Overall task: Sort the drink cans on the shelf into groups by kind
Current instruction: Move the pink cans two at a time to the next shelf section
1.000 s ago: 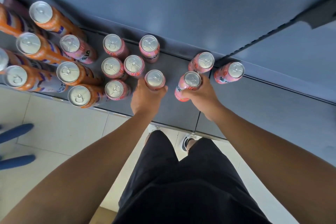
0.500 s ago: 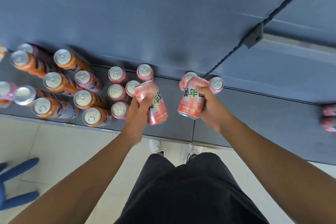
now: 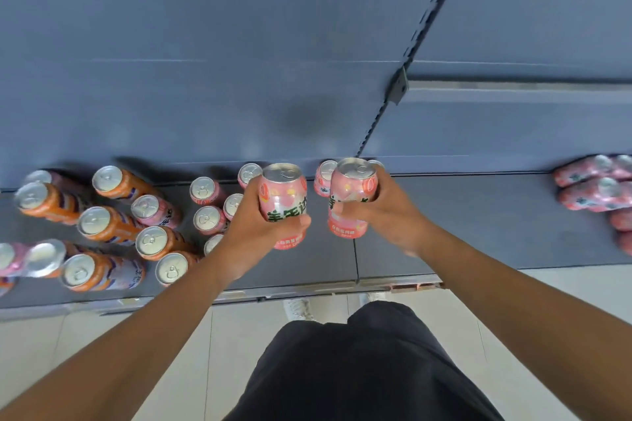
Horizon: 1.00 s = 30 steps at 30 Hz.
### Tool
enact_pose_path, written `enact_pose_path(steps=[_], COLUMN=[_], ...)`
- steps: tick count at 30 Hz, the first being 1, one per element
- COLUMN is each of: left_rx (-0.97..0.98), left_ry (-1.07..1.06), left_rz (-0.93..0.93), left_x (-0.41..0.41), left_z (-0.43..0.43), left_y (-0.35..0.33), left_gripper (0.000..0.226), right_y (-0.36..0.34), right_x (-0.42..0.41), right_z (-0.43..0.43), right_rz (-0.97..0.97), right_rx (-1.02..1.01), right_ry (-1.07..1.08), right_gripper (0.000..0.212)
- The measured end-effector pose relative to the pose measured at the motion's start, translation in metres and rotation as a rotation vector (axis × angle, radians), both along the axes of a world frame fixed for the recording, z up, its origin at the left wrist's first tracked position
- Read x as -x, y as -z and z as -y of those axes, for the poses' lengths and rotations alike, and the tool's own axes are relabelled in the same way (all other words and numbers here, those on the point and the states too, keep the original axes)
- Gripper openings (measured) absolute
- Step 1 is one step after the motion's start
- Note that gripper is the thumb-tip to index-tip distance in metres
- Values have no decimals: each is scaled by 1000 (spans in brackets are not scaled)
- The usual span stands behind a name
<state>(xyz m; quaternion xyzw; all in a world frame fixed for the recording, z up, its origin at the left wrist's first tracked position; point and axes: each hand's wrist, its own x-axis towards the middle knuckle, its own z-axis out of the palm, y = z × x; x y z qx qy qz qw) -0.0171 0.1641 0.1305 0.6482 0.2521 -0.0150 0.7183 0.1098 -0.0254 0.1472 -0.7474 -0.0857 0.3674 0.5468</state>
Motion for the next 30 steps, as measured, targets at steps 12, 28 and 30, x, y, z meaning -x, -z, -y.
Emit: enact_pose_path(steps=[12,28,30], left_rx=[-65,-185,-194], left_ry=[248,429,444], left_rz=[68,175,196], left_x=[-40,-103,-108], left_z=[46,271,308], left_y=[-34,-71,-73], left_gripper=[62,59,58], right_y=[-45,-75,-76], right_x=[6,6,8], right_z=[72,298,334], right_rz=[180,269,268], right_rx=[-10,-59,-70], right_ry=[161,404,448], right_gripper=[66,55,57])
